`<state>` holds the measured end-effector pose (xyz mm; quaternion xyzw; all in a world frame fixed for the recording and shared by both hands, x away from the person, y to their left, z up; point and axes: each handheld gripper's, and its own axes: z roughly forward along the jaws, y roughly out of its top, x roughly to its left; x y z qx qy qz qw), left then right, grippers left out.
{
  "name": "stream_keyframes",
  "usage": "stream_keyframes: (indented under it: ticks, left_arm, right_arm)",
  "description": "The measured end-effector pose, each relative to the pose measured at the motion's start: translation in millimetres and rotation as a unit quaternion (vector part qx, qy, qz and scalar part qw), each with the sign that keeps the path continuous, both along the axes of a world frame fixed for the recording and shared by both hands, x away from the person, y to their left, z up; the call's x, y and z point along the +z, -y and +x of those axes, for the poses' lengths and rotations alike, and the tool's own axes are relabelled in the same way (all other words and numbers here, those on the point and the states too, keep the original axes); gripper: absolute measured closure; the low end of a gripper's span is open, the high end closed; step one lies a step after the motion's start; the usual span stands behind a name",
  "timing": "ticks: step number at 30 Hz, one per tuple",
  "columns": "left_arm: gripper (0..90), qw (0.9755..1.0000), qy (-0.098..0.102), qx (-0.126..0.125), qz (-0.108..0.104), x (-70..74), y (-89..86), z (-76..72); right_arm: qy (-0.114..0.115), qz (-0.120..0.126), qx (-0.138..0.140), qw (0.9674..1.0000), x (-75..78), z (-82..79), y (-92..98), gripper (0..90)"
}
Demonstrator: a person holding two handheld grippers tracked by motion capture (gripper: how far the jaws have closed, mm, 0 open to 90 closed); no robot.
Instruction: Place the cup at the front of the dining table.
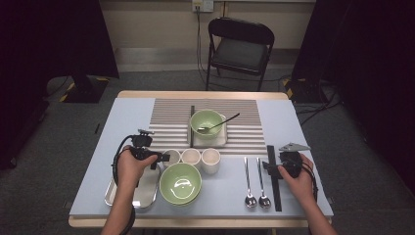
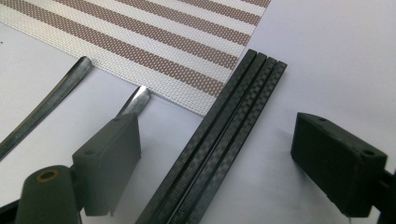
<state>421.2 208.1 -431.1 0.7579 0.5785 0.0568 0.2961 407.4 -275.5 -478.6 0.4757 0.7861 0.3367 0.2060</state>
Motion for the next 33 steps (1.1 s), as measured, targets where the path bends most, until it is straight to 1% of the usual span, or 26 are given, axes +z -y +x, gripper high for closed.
stream_keyframes:
  ticks: [5,6,10,12,14,15,16,18,19,21,22,25,26,27,28,29,30,31,33]
  left_arm:
    - [22.4,0.9999,-0.003,-0.009,0.008,-1.6,2.5,0.1]
    - [22.4,0.9999,0.0,-0.009,0.007,-2.1,3.0,0.3]
    - [25.0,0.9998,0.002,-0.012,0.018,-1.0,5.1,0.2]
    - [26.8,0.9997,0.0,-0.012,0.021,-0.2,6.8,-0.1]
    - [29.4,0.9996,0.001,-0.018,0.021,0.2,7.2,0.3]
    - [30.0,0.9995,0.002,-0.017,0.025,0.2,7.1,0.4]
    - [29.8,0.9996,0.002,-0.015,0.024,0.2,7.2,0.4]
    - [32.4,0.9996,0.002,-0.018,0.022,0.6,7.3,0.4]
    - [33.1,0.9996,0.003,-0.017,0.023,0.6,7.9,0.5]
    - [35.5,0.9997,-0.001,-0.013,0.019,0.6,8.9,0.6]
    - [36.4,0.9996,0.0,-0.016,0.022,0.7,8.9,0.7]
    - [39.2,0.9997,-0.001,-0.014,0.022,0.1,9.8,0.9]
    - [40.6,0.9995,-0.005,-0.017,0.024,-0.3,10.1,1.0]
    - [43.8,0.9996,-0.008,-0.016,0.022,-0.7,10.6,0.9]
    - [44.2,0.9996,-0.009,-0.017,0.023,-1.5,10.9,1.2]
    - [44.7,0.9995,-0.014,-0.016,0.024,-2.1,11.6,1.1]
    - [47.9,0.9993,-0.02,-0.019,0.024,-2.6,12.3,1.1]
    - [50.2,0.9992,-0.02,-0.02,0.029,-2.7,12.8,1.1]
    - [51.8,0.9991,-0.019,-0.019,0.033,-2.1,13.5,1.2]
  right_arm:
    - [0.0,0.0,0.0,1.0,0.0,0.0,0.0,14.9]
    - [0.0,0.0,0.0,1.0,0.0,0.0,0.0,15.0]
    - [0.0,0.0,0.0,1.0,0.0,0.0,0.0,14.9]
    - [0.0,0.0,0.0,1.0,0.0,0.0,0.0,14.9]
    - [0.0,0.0,0.0,1.0,0.0,0.0,0.0,14.9]
    - [0.0,0.0,0.0,1.0,0.0,0.0,0.0,14.9]
    - [0.0,0.0,0.0,1.0,0.0,0.0,0.0,14.9]
    - [0.0,0.0,0.0,1.0,0.0,0.0,0.0,14.9]
    - [0.0,0.0,0.0,1.0,0.0,0.0,0.0,14.9]
    - [0.0,0.0,0.0,1.0,0.0,0.0,0.0,14.9]
    - [0.0,0.0,0.0,1.0,0.0,0.0,0.0,14.9]
    - [0.0,0.0,0.0,1.0,0.0,0.0,0.0,14.9]
    - [0.0,0.0,0.0,1.0,0.0,0.0,0.0,15.0]
    - [0.0,0.0,0.0,1.0,0.0,0.0,0.0,14.9]
    - [0.0,0.0,0.0,1.0,0.0,0.0,0.0,14.9]
    - [0.0,0.0,0.0,1.0,0.0,0.0,0.0,14.9]
    - [0.0,0.0,0.0,1.0,0.0,0.0,0.0,14.9]
    - [0.0,0.0,0.0,1.0,0.0,0.0,0.0,14.9]
    - [0.0,0.0,0.0,1.0,0.0,0.0,0.0,14.9]
